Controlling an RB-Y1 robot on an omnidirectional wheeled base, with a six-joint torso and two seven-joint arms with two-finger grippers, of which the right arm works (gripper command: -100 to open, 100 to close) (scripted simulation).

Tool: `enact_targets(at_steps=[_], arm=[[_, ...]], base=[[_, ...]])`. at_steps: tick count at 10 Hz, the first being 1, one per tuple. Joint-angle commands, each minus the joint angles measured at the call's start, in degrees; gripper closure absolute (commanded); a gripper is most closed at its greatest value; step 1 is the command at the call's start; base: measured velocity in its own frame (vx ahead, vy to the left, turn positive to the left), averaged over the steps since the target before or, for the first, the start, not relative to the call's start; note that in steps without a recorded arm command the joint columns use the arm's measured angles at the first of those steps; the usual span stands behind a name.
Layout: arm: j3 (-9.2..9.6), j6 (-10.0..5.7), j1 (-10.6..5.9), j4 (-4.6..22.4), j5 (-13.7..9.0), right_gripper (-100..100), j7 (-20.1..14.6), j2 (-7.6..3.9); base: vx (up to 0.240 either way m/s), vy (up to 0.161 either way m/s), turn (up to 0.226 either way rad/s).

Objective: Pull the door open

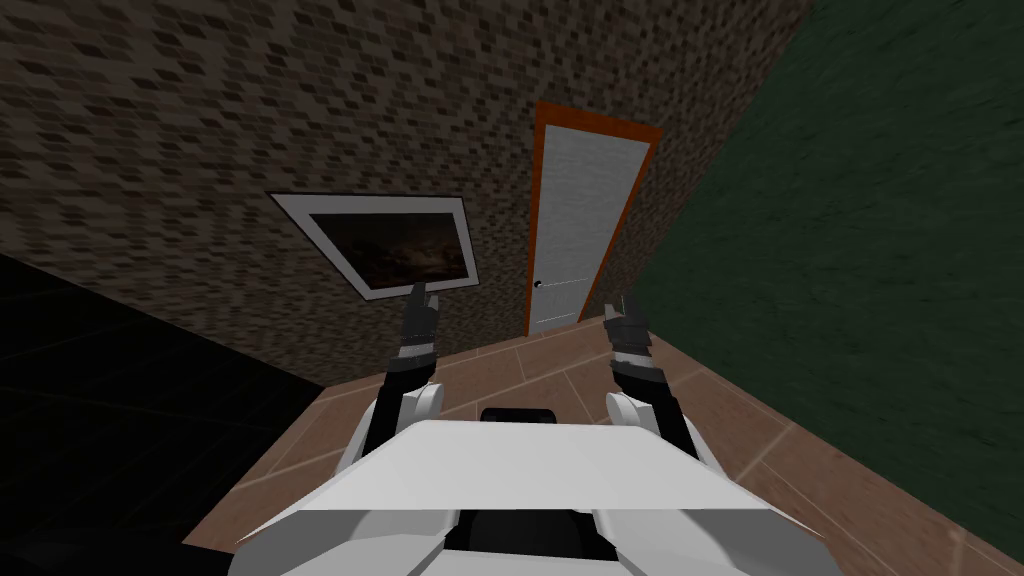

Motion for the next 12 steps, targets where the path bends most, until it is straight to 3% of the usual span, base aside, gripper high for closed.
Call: enact_targets(at_steps=[1, 7, 12], arm=[[-0.16, -0.61, -0.71, 2.0, 0.7, -100, 1.4, -0.34], [-0.75, -2.80, -3.27, 9.1, 3.0, -100, 6.6, -1.35], [-1.38, -5.16, -6.01, 16.8, 5.6, -100, 12.2, -2.21]], base=[[0.134, -0.003, 0.046], [0.080, -0.017, 0.010], [0.090, -0.016, 0.018]])
